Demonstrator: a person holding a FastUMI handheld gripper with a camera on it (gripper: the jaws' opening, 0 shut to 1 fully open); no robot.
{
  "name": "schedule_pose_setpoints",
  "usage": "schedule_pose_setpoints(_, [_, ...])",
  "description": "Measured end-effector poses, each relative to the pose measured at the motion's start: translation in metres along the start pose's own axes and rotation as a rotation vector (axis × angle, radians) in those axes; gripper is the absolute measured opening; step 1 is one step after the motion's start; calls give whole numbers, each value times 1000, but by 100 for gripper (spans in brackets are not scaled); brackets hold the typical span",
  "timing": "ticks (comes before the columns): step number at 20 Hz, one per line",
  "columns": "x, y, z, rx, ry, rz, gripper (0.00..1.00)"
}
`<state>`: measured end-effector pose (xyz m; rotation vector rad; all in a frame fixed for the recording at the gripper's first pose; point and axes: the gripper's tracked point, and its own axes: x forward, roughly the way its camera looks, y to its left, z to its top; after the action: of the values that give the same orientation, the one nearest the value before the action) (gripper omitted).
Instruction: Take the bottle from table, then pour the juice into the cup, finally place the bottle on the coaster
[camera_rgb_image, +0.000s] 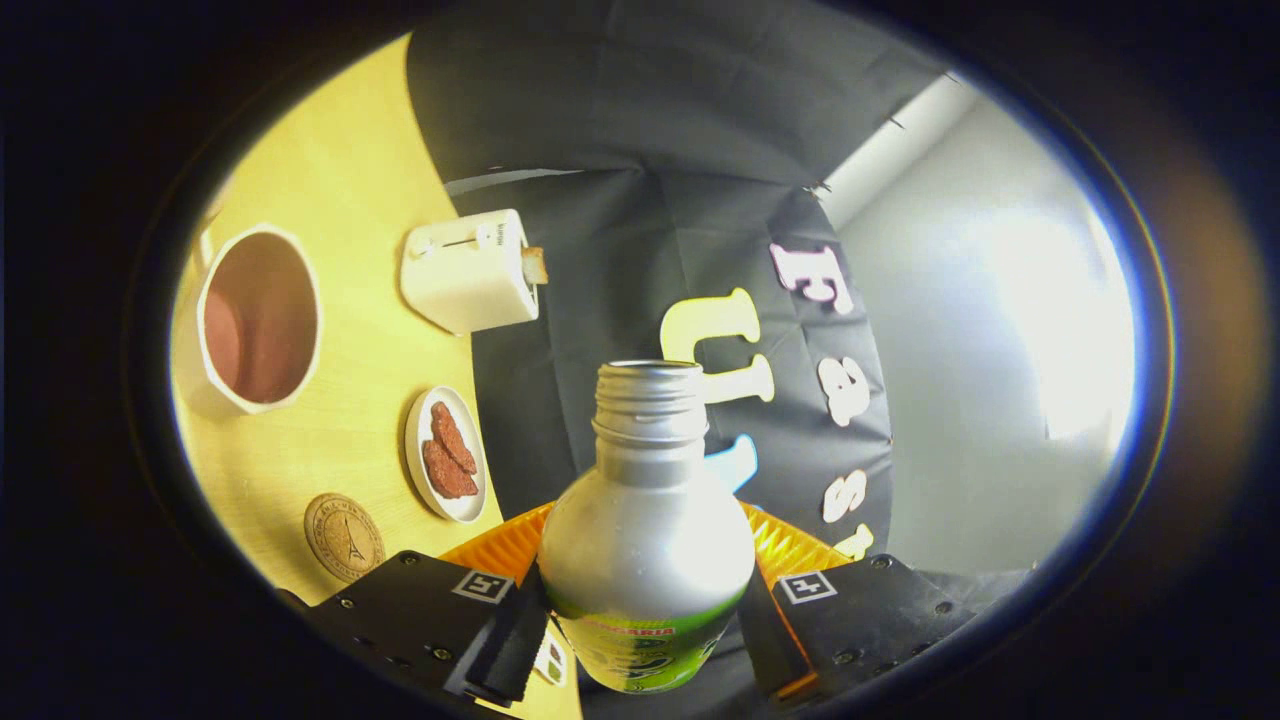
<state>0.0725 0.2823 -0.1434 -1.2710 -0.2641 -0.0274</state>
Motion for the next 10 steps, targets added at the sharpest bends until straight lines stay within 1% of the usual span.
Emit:
schedule_pose_setpoints(4, [4, -3, -10, 107, 41, 15, 81])
schedule_pose_setpoints(6, [7, 1, -20, 153, 74, 56, 81])
schedule_pose_setpoints(8, [8, 11, -27, 225, 115, 104, 81])
schedule_pose_setpoints(10, [7, 15, -34, 315, 151, 132, 81])
